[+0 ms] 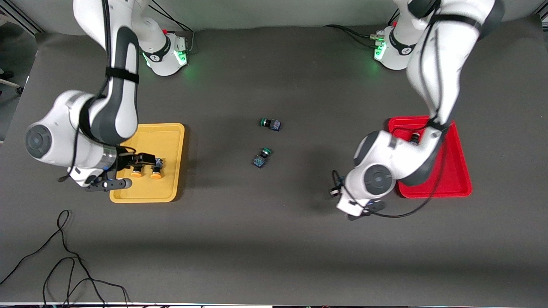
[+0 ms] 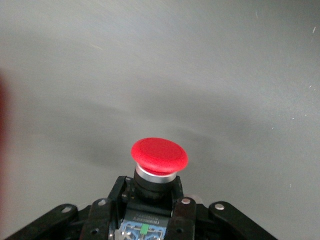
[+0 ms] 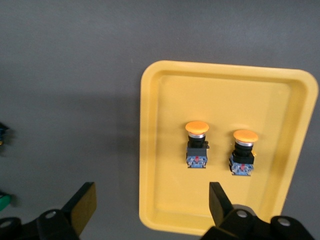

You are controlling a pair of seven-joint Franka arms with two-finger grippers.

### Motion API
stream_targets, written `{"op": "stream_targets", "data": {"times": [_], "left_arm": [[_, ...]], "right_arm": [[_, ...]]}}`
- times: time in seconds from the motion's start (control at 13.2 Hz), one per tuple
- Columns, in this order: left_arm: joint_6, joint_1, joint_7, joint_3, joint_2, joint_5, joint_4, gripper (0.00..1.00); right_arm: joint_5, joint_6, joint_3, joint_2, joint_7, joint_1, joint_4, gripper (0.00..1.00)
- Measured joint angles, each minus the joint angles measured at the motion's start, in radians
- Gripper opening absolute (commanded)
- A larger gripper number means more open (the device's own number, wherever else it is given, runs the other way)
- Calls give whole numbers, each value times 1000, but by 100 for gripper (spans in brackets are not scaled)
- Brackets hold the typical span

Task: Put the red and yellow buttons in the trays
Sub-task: 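Place the red button in the red tray while the right gripper withdraws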

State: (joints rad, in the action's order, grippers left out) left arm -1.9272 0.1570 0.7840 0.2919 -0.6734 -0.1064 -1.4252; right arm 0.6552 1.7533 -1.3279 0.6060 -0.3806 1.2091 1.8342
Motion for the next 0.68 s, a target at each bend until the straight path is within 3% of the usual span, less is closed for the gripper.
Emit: {"op": "stream_targets", "data": {"times": [0.23, 0.38, 0.68], "left_arm": [[102, -109, -179, -2, 171, 0, -35, 0], [119, -190, -307, -4, 268, 0, -111, 0], [108, -399, -614, -11, 346, 0, -253, 0]], "right_arm": [[-44, -75, -49, -2, 8, 22, -68, 100], [-60, -104, -62, -2, 8, 21, -101, 100], [-93, -167, -82, -3, 9, 21, -169, 100]]}}
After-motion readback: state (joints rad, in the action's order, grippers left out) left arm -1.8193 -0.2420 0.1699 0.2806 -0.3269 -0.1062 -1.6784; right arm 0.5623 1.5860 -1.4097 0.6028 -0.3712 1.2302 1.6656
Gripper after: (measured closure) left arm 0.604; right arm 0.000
